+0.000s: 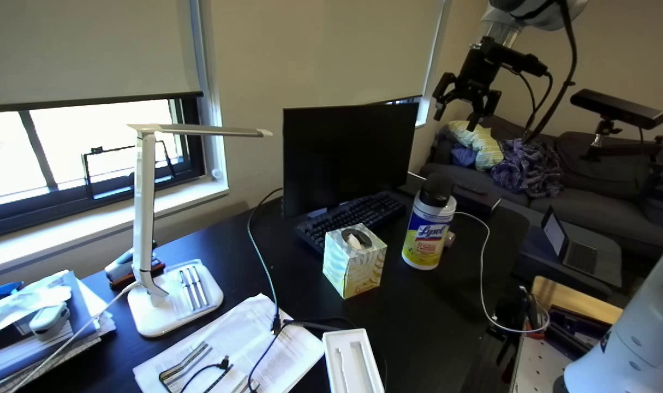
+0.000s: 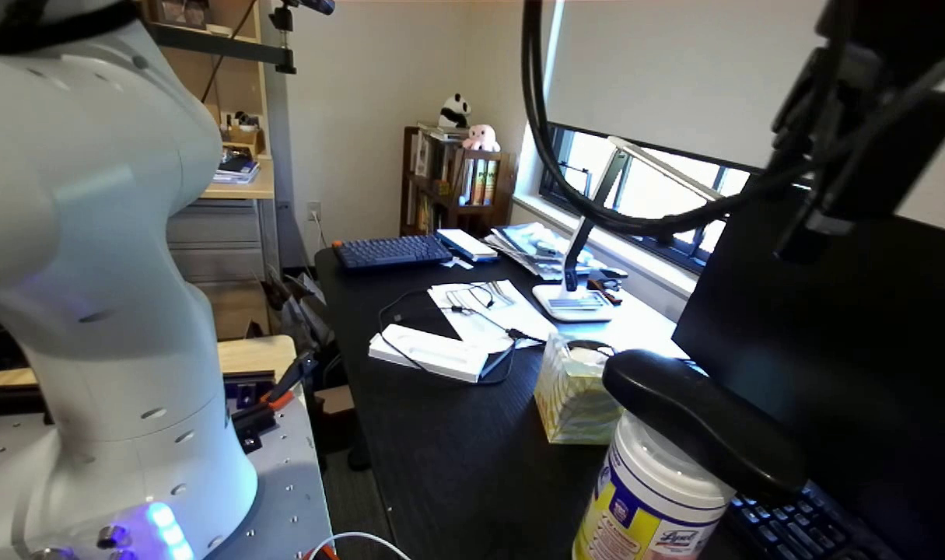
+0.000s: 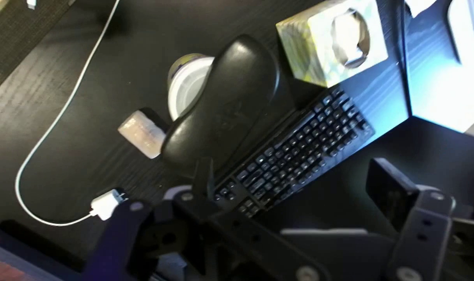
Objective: Pick the object next to the bottle and place it on top of the tissue box
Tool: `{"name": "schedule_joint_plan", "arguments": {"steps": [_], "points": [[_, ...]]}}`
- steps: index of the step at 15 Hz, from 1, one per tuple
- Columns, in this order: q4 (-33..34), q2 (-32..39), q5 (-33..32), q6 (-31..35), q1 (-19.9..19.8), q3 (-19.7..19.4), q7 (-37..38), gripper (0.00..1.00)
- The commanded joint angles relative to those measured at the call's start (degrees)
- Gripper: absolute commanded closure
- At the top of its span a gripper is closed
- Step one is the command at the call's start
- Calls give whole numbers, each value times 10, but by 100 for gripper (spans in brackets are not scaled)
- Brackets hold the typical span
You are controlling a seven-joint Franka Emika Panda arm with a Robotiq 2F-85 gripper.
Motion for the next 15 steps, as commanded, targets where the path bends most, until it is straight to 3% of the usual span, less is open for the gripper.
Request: {"name": "schedule_joint_plan", "arguments": {"steps": [1, 5, 6, 12, 15], "points": [[49, 79, -1, 8, -31, -23, 45, 0], [87, 156, 0, 12, -43, -38, 101, 0], [53, 114, 0, 21, -40, -39, 67, 0], [80, 157, 0, 21, -39, -41, 86, 0], [82, 190, -6, 84, -40, -41, 136, 0]]}}
